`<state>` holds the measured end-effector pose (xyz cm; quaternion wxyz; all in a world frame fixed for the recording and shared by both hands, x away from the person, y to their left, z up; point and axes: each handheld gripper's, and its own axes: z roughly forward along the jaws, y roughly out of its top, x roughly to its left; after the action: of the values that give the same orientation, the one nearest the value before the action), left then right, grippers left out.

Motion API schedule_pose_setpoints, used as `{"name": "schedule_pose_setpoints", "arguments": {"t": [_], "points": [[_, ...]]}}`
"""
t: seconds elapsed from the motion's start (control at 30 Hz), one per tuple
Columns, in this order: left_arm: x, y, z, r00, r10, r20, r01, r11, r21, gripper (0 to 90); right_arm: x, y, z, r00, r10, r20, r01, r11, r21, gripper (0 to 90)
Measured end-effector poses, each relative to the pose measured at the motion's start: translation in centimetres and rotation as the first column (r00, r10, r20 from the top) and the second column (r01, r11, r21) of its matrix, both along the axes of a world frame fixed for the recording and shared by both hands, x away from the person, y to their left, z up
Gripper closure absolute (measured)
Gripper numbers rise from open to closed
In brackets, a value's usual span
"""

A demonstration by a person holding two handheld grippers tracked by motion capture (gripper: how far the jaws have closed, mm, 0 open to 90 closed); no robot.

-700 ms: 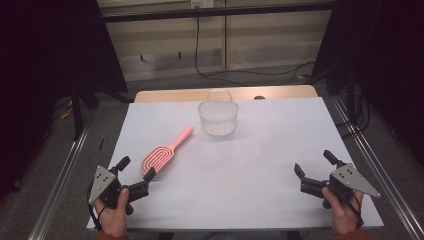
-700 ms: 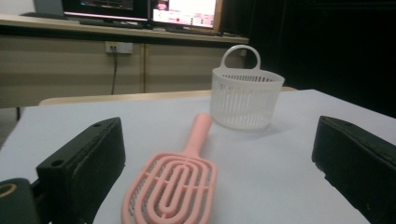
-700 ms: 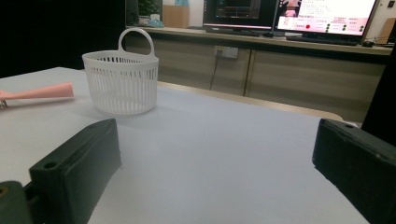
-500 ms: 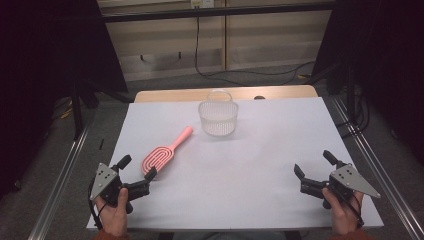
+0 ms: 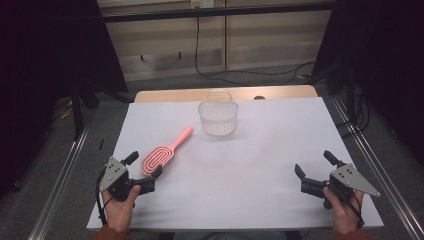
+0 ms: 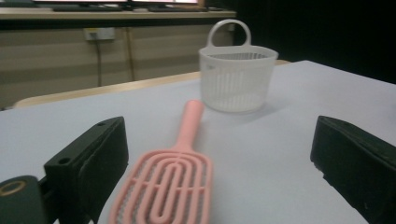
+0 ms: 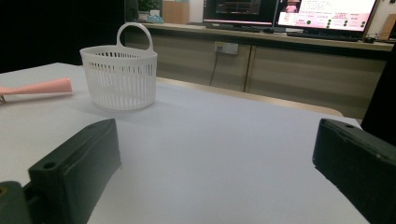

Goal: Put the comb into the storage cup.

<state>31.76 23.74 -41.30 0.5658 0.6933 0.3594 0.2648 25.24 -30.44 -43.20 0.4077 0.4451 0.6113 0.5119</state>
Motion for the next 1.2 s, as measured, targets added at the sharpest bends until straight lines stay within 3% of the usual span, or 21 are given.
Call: {"name": "schedule_pose_setpoints", "arguments": {"t": [0.07,0.17,0.2,0.37,0.47,0.57,0.7,0.8,0.87,0.97,1.0,1.17,1.2], "points": [[0.3,-0.2,0.1,0.9999,0.002,0.011,-0.002,0.9999,0.011,3.0,0.0,0.0,0.0,1.0000,0.005,0.000,-0.005,1.000,-0.001,0.2],[0.7,-0.2,0.3,0.9999,-0.004,0.016,0.004,1.0000,-0.007,2.7,0.0,0.1,0.0,0.9999,0.011,-0.002,-0.011,1.000,-0.007,0.2],[1.0,-0.1,0.7,0.9998,-0.022,-0.004,0.021,0.9993,-0.031,2.6,0.0,0.2,0.1,0.9999,0.015,-0.002,-0.016,1.000,-0.008,0.2],[1.5,0.1,1.4,0.9974,-0.070,-0.017,0.069,0.9970,-0.036,2.8,0.2,0.3,0.0,0.9998,0.021,-0.002,-0.021,1.000,-0.008,0.2],[1.6,0.1,1.6,0.9969,-0.075,-0.025,0.074,0.9959,-0.052,2.9,0.3,0.3,0.0,0.9997,0.025,-0.007,-0.025,1.000,-0.007,0.2],[2.0,0.0,1.8,0.9957,-0.089,-0.026,0.088,0.9955,-0.035,3.0,0.3,0.4,0.0,0.9994,0.033,-0.005,-0.033,0.999,-0.006,0.1],[2.6,-0.7,2.6,0.9909,-0.133,-0.022,0.133,0.9909,0.021,4.9,0.3,0.4,0.0,0.9996,0.027,-0.005,-0.028,1.000,-0.009,0.0],[3.0,-0.7,3.0,0.9897,-0.142,-0.019,0.142,0.9898,0.012,5.3,0.2,0.4,0.0,0.9996,0.028,-0.005,-0.028,1.000,-0.011,0.0],[3.6,-0.6,3.2,0.9857,-0.164,-0.037,0.165,0.9863,0.010,5.2,0.2,0.4,0.0,0.9995,0.031,-0.005,-0.031,0.999,-0.010,0.0],[4.8,-0.5,3.3,0.9736,-0.199,-0.111,0.203,0.9791,0.018,5.1,0.3,0.4,0.0,0.9993,0.036,-0.005,-0.036,0.999,-0.008,0.0],[5.3,-0.5,3.3,0.9683,-0.209,-0.136,0.217,0.9753,0.043,5.1,0.3,0.3,0.0,0.9993,0.036,-0.009,-0.036,0.999,-0.006,0.0],[6.0,-0.8,3.5,0.9616,-0.220,-0.164,0.237,0.9670,0.092,5.1,0.3,0.4,0.0,0.9992,0.039,-0.008,-0.039,0.999,-0.007,0.0],[6.1,-0.8,3.7,0.9565,-0.230,-0.180,0.251,0.9622,0.105,5.1,0.3,0.4,0.0,0.9991,0.042,-0.008,-0.042,0.999,-0.007,0.0]]}}
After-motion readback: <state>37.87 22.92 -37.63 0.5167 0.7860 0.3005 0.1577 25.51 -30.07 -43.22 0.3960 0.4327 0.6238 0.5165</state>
